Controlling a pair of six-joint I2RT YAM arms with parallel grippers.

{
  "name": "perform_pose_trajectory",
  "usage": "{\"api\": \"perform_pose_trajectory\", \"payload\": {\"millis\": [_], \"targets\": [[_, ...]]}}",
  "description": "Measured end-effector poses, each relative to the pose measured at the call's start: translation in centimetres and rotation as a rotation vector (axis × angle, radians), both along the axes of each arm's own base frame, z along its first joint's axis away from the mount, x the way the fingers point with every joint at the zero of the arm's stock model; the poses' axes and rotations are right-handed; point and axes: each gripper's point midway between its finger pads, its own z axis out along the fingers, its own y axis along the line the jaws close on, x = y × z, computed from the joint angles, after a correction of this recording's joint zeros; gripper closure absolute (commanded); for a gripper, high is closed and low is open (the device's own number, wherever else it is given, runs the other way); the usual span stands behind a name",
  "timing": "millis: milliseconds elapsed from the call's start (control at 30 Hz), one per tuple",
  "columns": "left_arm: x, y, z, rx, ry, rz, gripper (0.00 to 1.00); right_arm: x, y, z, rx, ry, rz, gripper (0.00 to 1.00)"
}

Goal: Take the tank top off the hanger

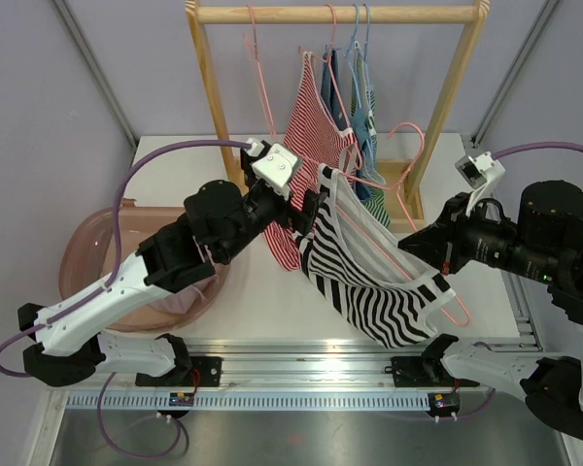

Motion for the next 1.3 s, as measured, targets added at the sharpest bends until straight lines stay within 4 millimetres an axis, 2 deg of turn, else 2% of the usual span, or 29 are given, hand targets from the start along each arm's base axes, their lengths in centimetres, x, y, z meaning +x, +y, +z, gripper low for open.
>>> {"api": "perform_pose_trajectory", "payload": {"millis": [200, 400, 567, 600, 633, 700, 733, 800, 867, 1033, 1167, 1300], "targets": [[0.8, -1.2, -1.7, 0.033, 0.018, 0.013, 0.08, -1.3, -0.5, -0.2, 0.022, 0.003, 0.015, 1.00], [0.8, -2.0, -2.1, 0.021, 0.028, -0.005, 0.05, -1.9, -0.8, -0.4, 0.033, 0.003, 0.026, 1.00], [0.7, -2.8, -2.1, -0.001, 0.040, -0.030, 0.10, -1.8, -0.3, -0.9, 0.031, 0.016, 0.042, 1.00], [0.7, -3.1, -2.3, -0.001, 0.044, -0.036, 0.14, -1.7, -0.2, -0.9, 0.031, 0.016, 0.043, 1.00], [0.7, -3.3, -2.5, 0.000, 0.049, -0.041, 0.31, -1.7, -0.2, -0.9, 0.030, 0.016, 0.042, 1.00], [0.7, -3.8, -3.0, 0.001, 0.063, -0.048, 0.47, -1.7, -0.2, -1.0, 0.030, 0.015, 0.042, 1.00], [0.8, -4.0, -3.3, 0.005, 0.068, -0.050, 0.62, -1.7, -0.3, -1.0, 0.030, 0.014, 0.041, 1.00], [0.9, -4.3, -3.8, 0.012, 0.078, -0.049, 0.71, -1.7, -0.3, -1.0, 0.031, 0.012, 0.039, 1.00], [0.9, -4.3, -4.0, 0.016, 0.081, -0.047, 0.78, -1.8, -0.4, -1.2, 0.029, 0.012, 0.038, 1.00], [1.4, -3.7, -4.2, 0.017, 0.087, -0.002, 0.84, -1.5, -0.4, -2.3, 0.011, 0.005, 0.037, 1.00], [2.1, -2.3, -5.1, 0.024, 0.113, 0.089, 1.00, -1.7, -0.6, -4.3, -0.015, 0.011, 0.047, 1.00], [3.0, 0.1, -5.6, 0.015, 0.146, 0.197, 1.00, -2.6, -1.1, -6.0, -0.033, 0.011, 0.072, 1.00]]}}
